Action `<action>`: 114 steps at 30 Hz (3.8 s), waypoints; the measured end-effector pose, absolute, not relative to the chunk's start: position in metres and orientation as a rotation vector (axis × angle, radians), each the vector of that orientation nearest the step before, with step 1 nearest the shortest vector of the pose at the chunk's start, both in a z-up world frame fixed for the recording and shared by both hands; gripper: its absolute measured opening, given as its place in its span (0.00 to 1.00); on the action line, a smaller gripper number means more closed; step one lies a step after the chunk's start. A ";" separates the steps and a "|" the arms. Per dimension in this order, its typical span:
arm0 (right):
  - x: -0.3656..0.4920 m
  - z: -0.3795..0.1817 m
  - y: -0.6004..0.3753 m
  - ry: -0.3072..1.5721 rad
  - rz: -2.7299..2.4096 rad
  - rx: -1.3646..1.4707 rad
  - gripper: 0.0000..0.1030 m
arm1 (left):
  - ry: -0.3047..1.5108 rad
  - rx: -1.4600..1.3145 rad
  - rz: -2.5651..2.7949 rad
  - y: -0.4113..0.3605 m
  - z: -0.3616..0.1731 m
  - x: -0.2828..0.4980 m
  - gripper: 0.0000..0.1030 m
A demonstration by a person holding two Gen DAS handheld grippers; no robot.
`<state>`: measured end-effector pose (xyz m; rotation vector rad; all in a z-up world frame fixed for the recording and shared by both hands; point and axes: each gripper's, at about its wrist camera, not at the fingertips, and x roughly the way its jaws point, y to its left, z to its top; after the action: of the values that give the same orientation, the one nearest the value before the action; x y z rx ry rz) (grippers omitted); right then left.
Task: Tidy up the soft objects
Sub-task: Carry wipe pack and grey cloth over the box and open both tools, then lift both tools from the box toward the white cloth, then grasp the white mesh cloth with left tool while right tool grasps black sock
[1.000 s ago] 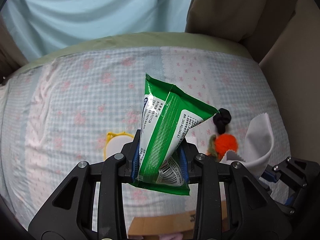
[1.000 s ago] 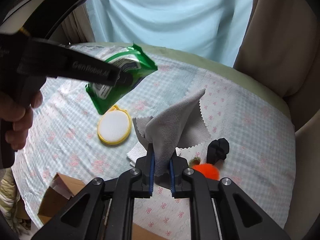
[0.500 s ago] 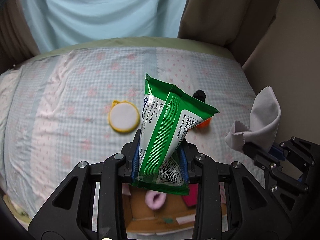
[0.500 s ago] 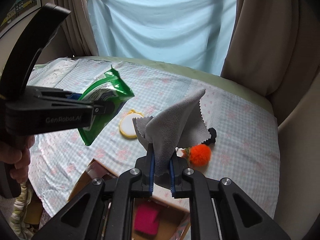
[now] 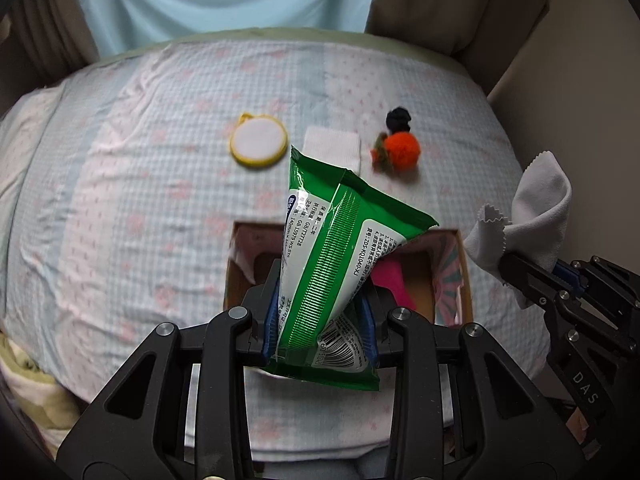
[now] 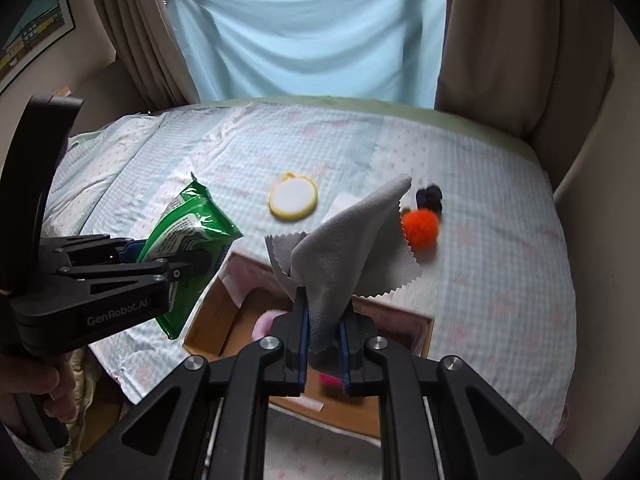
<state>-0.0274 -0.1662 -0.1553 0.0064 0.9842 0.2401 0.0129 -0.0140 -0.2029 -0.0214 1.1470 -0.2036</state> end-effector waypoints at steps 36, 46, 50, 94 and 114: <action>0.033 -0.332 -0.191 1.483 0.077 0.512 0.11 | 1.439 0.254 -0.224 -0.040 -0.370 0.055 0.41; 0.040 -0.332 -0.192 1.438 0.045 0.508 1.00 | 1.419 0.288 -0.278 -0.032 -0.363 0.050 1.00; 0.037 -0.332 -0.192 1.435 0.045 0.508 1.00 | 1.416 0.268 -0.267 -0.028 -0.359 0.051 1.00; 0.020 -0.128 -0.227 1.029 -0.024 0.204 1.00 | 1.020 -0.010 -0.172 -0.043 -0.155 0.067 1.00; 0.180 -0.211 -0.302 1.044 0.116 0.112 1.00 | 1.155 -0.068 -0.118 -0.109 -0.294 0.235 1.00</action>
<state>0.1798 -0.3022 -0.2108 0.1117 1.0441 0.1162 0.2355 -0.1085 -0.2935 -0.0682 1.1546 -0.1182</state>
